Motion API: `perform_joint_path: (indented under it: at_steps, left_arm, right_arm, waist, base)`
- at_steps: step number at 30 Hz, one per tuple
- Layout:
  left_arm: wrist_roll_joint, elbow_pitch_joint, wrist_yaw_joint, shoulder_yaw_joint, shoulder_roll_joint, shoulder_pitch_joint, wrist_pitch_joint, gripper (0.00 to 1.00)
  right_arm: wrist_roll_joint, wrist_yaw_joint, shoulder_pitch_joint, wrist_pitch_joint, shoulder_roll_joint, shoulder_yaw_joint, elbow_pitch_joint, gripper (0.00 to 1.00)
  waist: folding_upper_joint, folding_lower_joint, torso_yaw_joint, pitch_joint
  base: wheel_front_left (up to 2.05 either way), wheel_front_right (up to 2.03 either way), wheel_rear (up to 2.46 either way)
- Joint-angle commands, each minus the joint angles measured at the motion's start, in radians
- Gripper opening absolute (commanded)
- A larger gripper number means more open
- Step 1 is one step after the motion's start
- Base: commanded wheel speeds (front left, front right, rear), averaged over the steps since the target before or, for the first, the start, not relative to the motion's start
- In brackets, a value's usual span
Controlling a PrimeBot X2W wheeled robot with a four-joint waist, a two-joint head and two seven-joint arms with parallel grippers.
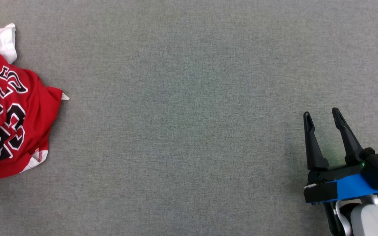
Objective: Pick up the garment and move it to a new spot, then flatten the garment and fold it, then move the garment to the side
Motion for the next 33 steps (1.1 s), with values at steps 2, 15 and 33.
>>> perform_joint_path:
  at_steps: [2,15,33]
  left_arm:
    - [-0.001,-0.014,-0.002,-0.003,0.014,0.018,0.018,0.0]
    - [0.069,-0.329,-0.056,-0.077,0.093,-0.058,0.006,0.0]
    - [0.016,-0.75,-0.169,-0.341,-0.035,-0.26,0.139,0.0]
  right_arm:
    - [0.015,0.0,-0.016,-0.015,-0.003,-0.002,0.016,1.0]
    - [0.084,0.0,0.025,-0.069,-0.004,0.005,0.122,1.0]
    - [0.168,0.0,0.063,-0.112,-0.004,0.036,0.203,1.0]
  waist:
    - [0.0,-0.0002,-0.002,-0.02]
    - [0.0,-0.0002,0.024,-0.238]
    - [0.0,-0.0002,-0.149,-0.389]
  base:
    - [0.0,0.0,0.0]
    - [0.0,0.0,0.0]
    - [0.0,0.0,0.0]
